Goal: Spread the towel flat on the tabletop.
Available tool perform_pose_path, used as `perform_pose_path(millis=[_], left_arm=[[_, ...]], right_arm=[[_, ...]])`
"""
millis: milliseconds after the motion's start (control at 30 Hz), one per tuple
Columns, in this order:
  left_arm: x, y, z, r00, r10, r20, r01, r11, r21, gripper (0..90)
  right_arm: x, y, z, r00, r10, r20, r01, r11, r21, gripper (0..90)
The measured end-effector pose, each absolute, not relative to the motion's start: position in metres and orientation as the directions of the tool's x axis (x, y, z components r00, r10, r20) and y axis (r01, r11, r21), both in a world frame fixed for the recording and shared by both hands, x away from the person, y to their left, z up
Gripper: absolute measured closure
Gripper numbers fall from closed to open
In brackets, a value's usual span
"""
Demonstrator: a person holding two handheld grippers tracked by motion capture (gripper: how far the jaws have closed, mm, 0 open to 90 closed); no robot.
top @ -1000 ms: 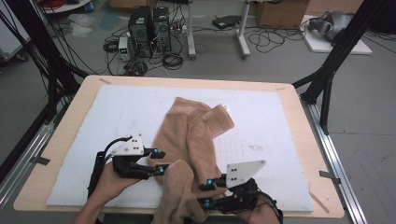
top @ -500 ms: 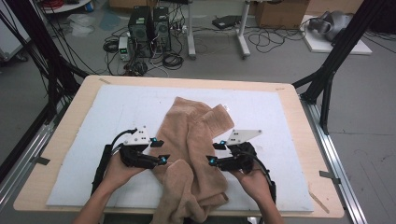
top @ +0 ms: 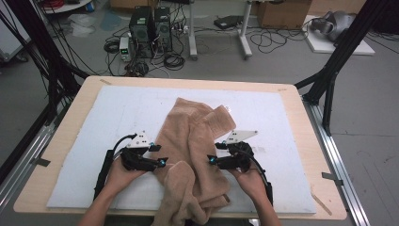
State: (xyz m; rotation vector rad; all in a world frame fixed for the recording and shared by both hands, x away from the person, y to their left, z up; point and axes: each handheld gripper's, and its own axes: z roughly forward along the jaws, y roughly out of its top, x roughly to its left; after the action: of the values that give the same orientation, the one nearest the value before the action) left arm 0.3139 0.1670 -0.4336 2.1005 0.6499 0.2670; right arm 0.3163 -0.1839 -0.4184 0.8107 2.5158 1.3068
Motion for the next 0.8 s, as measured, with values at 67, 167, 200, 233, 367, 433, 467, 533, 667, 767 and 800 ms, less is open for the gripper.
perform_pose_path(millis=[67, 167, 200, 233, 367, 433, 467, 533, 667, 767, 800], left_arm=[[0.313, 0.168, -0.433, 0.839, 0.541, -0.063, 0.354, -0.454, 0.817, 40.9], [0.31, 0.171, -0.429, 0.842, 0.535, -0.066, 0.342, -0.435, 0.833, 40.0], [0.309, 0.172, -0.427, 0.843, 0.534, -0.066, 0.333, -0.422, 0.843, 40.0], [0.308, 0.174, -0.425, 0.843, 0.535, -0.061, 0.327, -0.418, 0.847, 40.0], [0.306, 0.177, -0.423, 0.838, 0.542, -0.067, 0.33, -0.404, 0.853, 38.9], [0.305, 0.178, -0.422, 0.839, 0.541, -0.066, 0.328, -0.405, 0.853, 38.9], [0.305, 0.178, -0.422, 0.839, 0.54, -0.066, 0.327, -0.403, 0.854, 38.9], [0.304, 0.177, -0.422, 0.841, 0.538, -0.062, 0.32, -0.402, 0.858, 39.0], [0.304, 0.177, -0.422, 0.841, 0.538, -0.057, 0.32, -0.408, 0.855, 39.1], [0.303, 0.177, -0.421, 0.84, 0.54, -0.056, 0.315, -0.401, 0.86, 39.2], [0.303, 0.178, -0.42, 0.84, 0.539, -0.054, 0.312, -0.4, 0.862, 39.3]], right_arm=[[0.314, -0.187, -0.422, -0.824, 0.558, 0.1, 0.398, 0.446, 0.802, 38.6], [0.312, -0.19, -0.426, -0.821, 0.56, 0.112, 0.401, 0.424, 0.812, 37.2], [0.311, -0.19, -0.427, -0.817, 0.565, 0.117, 0.406, 0.419, 0.812, 37.0], [0.311, -0.191, -0.427, -0.817, 0.563, 0.121, 0.407, 0.415, 0.814, 37.0], [0.313, -0.188, -0.43, -0.811, 0.571, 0.128, 0.418, 0.412, 0.81, 37.6], [0.315, -0.186, -0.433, -0.809, 0.573, 0.131, 0.426, 0.418, 0.802, 40.1], [0.317, -0.184, -0.434, -0.807, 0.575, 0.135, 0.435, 0.424, 0.795, 42.4], [0.32, -0.181, -0.439, -0.805, 0.574, 0.151, 0.455, 0.433, 0.778, 50.4], [0.324, -0.174, -0.447, -0.814, 0.56, 0.154, 0.47, 0.48, 0.74, 72.7], [0.322, -0.173, -0.443, -0.832, 0.54, 0.124, 0.439, 0.506, 0.742, 81.4], [0.32, -0.173, -0.44, -0.838, 0.532, 0.118, 0.43, 0.514, 0.742, 81.6]])
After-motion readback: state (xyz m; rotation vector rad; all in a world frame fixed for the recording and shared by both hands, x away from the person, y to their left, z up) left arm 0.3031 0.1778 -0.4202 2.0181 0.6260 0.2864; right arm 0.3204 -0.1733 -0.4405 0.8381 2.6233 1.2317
